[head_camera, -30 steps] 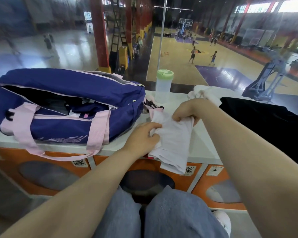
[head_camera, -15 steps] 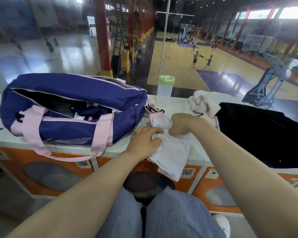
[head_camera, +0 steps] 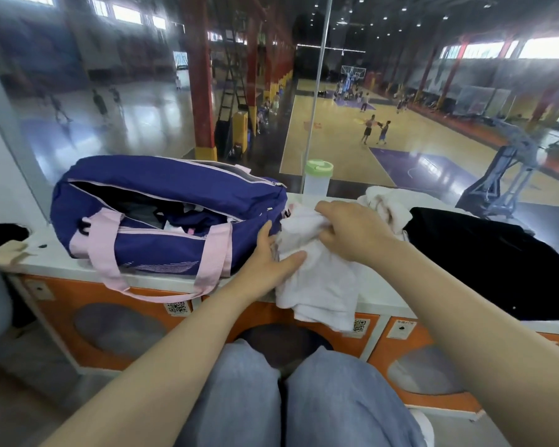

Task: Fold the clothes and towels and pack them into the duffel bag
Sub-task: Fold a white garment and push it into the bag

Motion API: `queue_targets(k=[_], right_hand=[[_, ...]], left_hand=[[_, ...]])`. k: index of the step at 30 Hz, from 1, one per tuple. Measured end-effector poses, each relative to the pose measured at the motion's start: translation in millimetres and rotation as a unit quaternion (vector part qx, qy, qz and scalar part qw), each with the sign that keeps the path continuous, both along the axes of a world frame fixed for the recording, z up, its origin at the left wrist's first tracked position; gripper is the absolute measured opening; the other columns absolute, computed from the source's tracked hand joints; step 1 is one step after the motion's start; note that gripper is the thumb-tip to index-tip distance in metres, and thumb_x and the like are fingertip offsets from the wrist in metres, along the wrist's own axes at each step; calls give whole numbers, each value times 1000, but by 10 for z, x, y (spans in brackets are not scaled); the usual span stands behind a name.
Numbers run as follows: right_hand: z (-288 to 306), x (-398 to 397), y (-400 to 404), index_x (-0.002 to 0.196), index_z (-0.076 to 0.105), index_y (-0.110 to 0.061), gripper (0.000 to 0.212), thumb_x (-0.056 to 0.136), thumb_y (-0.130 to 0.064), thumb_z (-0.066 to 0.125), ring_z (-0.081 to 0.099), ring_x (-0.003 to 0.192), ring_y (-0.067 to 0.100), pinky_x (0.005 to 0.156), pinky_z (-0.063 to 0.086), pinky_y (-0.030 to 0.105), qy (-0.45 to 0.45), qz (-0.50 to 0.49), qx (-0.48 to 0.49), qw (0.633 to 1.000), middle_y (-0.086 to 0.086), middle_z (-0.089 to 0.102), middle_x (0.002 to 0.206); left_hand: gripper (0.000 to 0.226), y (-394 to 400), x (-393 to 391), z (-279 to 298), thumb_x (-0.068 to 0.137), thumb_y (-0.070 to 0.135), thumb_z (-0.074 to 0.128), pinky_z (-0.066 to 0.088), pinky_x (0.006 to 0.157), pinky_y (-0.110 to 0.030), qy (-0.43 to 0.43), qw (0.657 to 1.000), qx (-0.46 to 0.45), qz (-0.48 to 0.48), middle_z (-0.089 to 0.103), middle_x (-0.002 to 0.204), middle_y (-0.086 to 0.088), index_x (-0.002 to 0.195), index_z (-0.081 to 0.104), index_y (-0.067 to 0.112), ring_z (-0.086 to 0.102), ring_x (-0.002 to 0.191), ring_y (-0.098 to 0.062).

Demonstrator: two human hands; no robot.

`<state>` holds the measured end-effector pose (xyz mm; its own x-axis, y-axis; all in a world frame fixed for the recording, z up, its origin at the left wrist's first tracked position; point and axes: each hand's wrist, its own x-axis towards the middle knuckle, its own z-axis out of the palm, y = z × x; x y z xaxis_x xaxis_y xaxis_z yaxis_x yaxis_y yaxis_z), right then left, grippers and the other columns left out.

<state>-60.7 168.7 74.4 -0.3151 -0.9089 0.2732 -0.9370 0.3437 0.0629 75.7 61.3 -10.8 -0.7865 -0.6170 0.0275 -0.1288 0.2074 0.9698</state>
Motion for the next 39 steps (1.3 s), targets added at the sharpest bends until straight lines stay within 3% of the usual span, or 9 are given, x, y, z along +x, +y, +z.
queue_targets(k=[2,5,8,16,22,26,31,35,39], right_hand=[[203,145,-34,88,39,-25,9,87,-26,48,59,94,33,68,38,36,24,21,-4,999,5,62,100],[477,354,-101,87,39,-28,9,86,-26,48,57,88,30,66,40,34,46,57,-29,997,2,62,96],[674,562,-260,89,46,-23,4,86,-25,47,56,85,28,62,33,32,49,95,-60,992,0,59,91],[868,1136,-1212,97,51,-22,11,88,-22,46,54,83,26,64,34,33,21,181,-119,976,1,57,92],[364,1411,-2139,118,53,-18,27,94,-25,43,57,108,32,86,38,43,-2,158,-53,986,7,60,118],[-108,1410,-2376,114,50,-20,21,95,-19,42,53,108,31,93,33,43,-90,168,49,980,6,59,118],[-317,1469,-2501,123,51,-20,35,91,-10,44,53,105,31,88,33,39,-69,221,132,964,6,58,120],[-337,1505,-2596,119,52,-18,34,86,-9,53,54,105,30,93,41,43,-59,242,201,947,6,58,121],[-349,1514,-2698,120,52,-15,32,89,-9,52,53,98,28,83,45,39,-68,252,230,938,7,57,115]], left_hand=[[89,53,82,130,85,38,70,38,104,-30,16,1000,-7,18,41,141,14,152,13,27,42,126,-7],[48,35,281,291,86,36,70,45,85,-24,47,997,-33,50,57,113,21,127,46,32,57,111,-8],[31,-92,545,380,88,34,67,52,78,-27,99,990,-63,83,69,105,12,116,60,24,66,99,-9],[21,-663,1359,722,95,32,58,47,73,-12,103,961,-167,192,63,104,25,116,55,36,58,93,13],[23,-1257,1790,478,96,39,49,45,76,-25,-76,964,-143,211,65,105,13,114,59,28,62,99,-10],[22,-1369,2020,245,99,37,45,54,76,-33,-54,957,-106,265,69,92,12,91,65,37,67,85,-14],[19,-1837,2137,133,90,29,50,49,88,-39,-148,850,-396,315,68,104,9,97,68,31,60,100,-18],[34,-1972,1972,62,88,30,53,45,94,-39,-253,843,-414,230,65,121,5,121,61,30,55,116,-21],[58,-2085,1912,-63,92,46,36,19,115,-41,-341,822,-408,203,41,151,-2,146,34,25,28,142,-23]])
